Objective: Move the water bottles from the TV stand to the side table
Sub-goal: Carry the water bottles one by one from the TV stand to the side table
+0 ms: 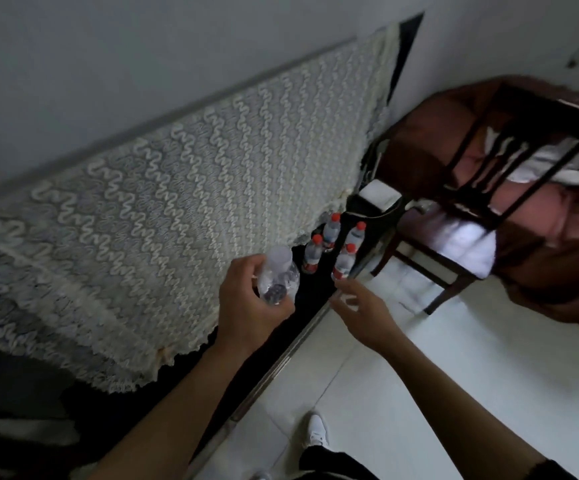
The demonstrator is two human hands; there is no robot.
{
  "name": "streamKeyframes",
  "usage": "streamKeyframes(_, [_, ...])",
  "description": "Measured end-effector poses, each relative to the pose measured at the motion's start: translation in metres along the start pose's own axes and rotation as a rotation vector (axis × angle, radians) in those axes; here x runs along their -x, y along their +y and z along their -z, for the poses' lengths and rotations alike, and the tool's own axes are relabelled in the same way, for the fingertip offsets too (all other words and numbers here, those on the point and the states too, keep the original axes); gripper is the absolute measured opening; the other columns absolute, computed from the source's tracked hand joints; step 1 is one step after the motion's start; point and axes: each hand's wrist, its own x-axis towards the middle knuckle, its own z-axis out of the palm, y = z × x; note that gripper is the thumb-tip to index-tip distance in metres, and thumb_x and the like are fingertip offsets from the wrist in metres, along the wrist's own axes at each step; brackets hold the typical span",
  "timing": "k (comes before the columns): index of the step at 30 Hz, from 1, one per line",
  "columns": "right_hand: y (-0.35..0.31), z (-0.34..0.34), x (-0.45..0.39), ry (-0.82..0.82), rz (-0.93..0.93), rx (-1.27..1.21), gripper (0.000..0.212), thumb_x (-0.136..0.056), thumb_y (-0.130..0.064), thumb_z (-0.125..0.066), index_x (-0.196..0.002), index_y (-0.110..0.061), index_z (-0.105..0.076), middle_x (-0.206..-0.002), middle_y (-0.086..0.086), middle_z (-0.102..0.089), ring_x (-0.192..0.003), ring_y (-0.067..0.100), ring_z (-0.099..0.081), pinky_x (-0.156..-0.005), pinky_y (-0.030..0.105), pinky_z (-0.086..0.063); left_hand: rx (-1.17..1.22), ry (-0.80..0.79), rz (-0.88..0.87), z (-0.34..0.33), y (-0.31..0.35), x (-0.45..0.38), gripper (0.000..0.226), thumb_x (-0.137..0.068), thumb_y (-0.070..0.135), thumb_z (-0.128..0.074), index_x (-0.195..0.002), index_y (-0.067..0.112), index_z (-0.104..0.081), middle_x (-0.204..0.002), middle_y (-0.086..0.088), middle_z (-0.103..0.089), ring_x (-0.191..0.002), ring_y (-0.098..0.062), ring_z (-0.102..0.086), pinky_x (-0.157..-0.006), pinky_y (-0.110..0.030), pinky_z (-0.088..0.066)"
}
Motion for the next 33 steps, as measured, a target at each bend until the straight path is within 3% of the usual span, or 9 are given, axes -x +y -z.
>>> streamKeyframes(3, [0.002,0.01,0.033,0.093,-0.075,-0.103,0.032,-0.1,-0.038,-0.048,-0.125,-0.02,-0.059,-0.122,0.001,-0.064,-0.102,0.011,-0.06,-0.079,0.021,-0.048,0.052,-0.126,-0.083,-0.001,0.02,-0.008,0.058,-0.056,0.028,-0.084,-0.108,0.016,-0.06,-0.101,0.003,-0.061,-0.084,-0.018,-0.061,-0.072,-0.025,-0.054])
streamKeyframes(5, [0.003,0.014,0.058,0.157,-0.141,-0.201,0.029,-0.103,-0.039,-0.041,-0.115,-0.022,-0.061,-0.116,0.005,-0.065,-0.1,0.015,-0.061,-0.084,0.029,-0.05,0.095,-0.2,-0.118,-0.007,0.034,-0.01,0.06,-0.056,0.028,-0.086,-0.109,0.018,-0.061,-0.101,0.002,-0.063,-0.086,-0.018,-0.063,-0.072,-0.03,-0.057])
streamKeyframes(10, [0.019,0.026,0.12,0.222,-0.385,-0.577,0.051,-0.1,-0.057,-0.028,-0.124,-0.024,-0.059,-0.119,0.002,-0.065,-0.11,0.019,-0.061,-0.091,0.039,-0.05,0.183,-0.352,-0.189,-0.036,0.079,0.005,0.059,-0.053,0.034,-0.086,-0.104,0.023,-0.06,-0.094,0.001,-0.065,-0.082,-0.021,-0.064,-0.071,-0.042,-0.057])
streamKeyframes(14, [0.037,0.047,0.163,0.371,-0.46,-0.84,0.063,-0.099,-0.062,-0.02,-0.123,-0.02,-0.061,-0.117,0.007,-0.068,-0.111,0.025,-0.063,-0.097,0.048,-0.05,0.249,-0.515,-0.22,-0.063,0.12,0.025,0.056,-0.054,0.038,-0.084,-0.102,0.024,-0.06,-0.091,0.002,-0.069,-0.08,-0.016,-0.069,-0.067,-0.032,-0.059])
streamKeyframes(17, [0.058,0.062,0.195,0.477,-0.48,-0.983,0.067,-0.098,-0.063,-0.019,-0.122,-0.019,-0.062,-0.118,0.009,-0.069,-0.111,0.027,-0.064,-0.098,0.05,-0.05,0.272,-0.618,-0.254,-0.086,0.15,0.045,0.058,-0.059,0.026,-0.089,-0.108,0.021,-0.059,-0.096,0.001,-0.07,-0.084,-0.012,-0.07,-0.063,-0.018,-0.057])
streamKeyframes(22, [0.102,0.09,0.243,0.589,-0.509,-1.097,0.066,-0.098,-0.063,-0.021,-0.12,-0.018,-0.064,-0.113,0.008,-0.072,-0.11,0.027,-0.065,-0.097,0.05,-0.05,0.277,-0.751,-0.337,-0.137,0.2,0.083,0.064,-0.057,0.04,-0.086,-0.112,0.027,-0.057,-0.103,0.005,-0.068,-0.09,-0.009,-0.07,-0.068,-0.031,-0.063])
streamKeyframes(26, [0.15,0.121,0.282,0.66,-0.516,-1.165,0.065,-0.098,-0.064,-0.022,-0.119,-0.019,-0.064,-0.111,0.007,-0.073,-0.109,0.025,-0.066,-0.097,0.048,-0.05,0.26,-0.8,-0.411,-0.184,0.249,0.124,0.057,-0.061,0.024,-0.09,-0.107,0.029,-0.057,-0.099,0.006,-0.068,-0.084,-0.001,-0.067,-0.066,-0.02,-0.06])
streamKeyframes(28, [0.174,0.14,0.302,0.677,-0.523,-1.191,0.064,-0.098,-0.063,-0.022,-0.119,-0.018,-0.064,-0.112,0.007,-0.072,-0.109,0.025,-0.066,-0.098,0.048,-0.05,0.25,-0.82,-0.432,-0.209,0.275,0.145,0.056,-0.059,0.027,-0.089,-0.106,0.026,-0.059,-0.097,0.005,-0.069,-0.083,-0.003,-0.067,-0.066,-0.018,-0.059])
streamKeyframes(33, [0.232,0.193,0.349,0.751,-0.534,-1.248,0.063,-0.099,-0.062,-0.025,-0.117,-0.017,-0.064,-0.111,0.008,-0.072,-0.109,0.026,-0.065,-0.099,0.049,-0.049,0.248,-0.893,-0.497,-0.272,0.339,0.192,0.054,-0.056,0.031,-0.086,-0.103,0.025,-0.06,-0.094,0.007,-0.069,-0.082,-0.009,-0.068,-0.07,-0.03,-0.061])
